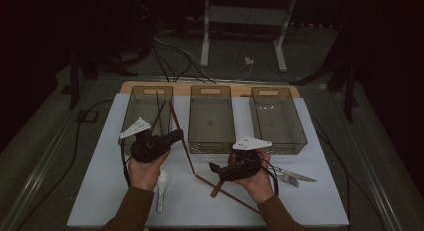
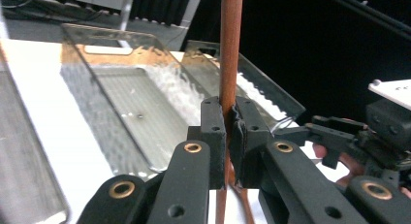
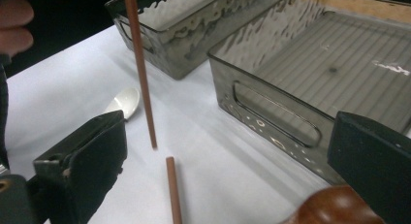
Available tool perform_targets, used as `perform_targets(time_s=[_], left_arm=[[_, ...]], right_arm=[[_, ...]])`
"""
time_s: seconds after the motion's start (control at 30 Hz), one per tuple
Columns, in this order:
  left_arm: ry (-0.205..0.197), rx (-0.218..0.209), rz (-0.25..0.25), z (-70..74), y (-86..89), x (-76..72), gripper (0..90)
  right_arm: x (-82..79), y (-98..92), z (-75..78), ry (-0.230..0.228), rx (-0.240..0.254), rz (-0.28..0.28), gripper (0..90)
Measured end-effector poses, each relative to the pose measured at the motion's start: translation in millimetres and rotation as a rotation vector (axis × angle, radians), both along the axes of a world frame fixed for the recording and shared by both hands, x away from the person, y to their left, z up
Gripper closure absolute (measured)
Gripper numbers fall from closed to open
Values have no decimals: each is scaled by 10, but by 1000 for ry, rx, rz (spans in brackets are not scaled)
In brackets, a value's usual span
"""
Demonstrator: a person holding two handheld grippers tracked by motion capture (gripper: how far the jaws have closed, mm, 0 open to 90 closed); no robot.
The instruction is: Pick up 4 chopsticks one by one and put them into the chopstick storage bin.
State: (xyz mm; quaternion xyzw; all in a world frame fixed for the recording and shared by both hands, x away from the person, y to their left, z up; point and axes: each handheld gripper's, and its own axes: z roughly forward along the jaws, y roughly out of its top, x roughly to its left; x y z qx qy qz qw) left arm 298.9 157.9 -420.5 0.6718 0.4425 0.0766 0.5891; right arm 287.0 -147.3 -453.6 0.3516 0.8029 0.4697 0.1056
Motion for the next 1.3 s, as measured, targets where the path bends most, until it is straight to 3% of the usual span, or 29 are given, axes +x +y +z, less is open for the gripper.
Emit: perform_targets(time_s=[0.5, 0.87, 1.03, 1.3], left_arm=[[23, 55, 78, 110, 373, 131, 862], [42, 130, 137, 151, 585, 255, 862], [55, 160, 161, 150, 659, 342, 862], [75, 169, 188, 90, 709, 477, 861]], right_arm=[[-67, -297, -36, -11, -11, -43, 0], [-105, -567, -54, -12, -12, -85, 0], [-115, -630, -81, -5, -11, -93, 0], [-118, -635, -97, 0, -13, -91, 0]])
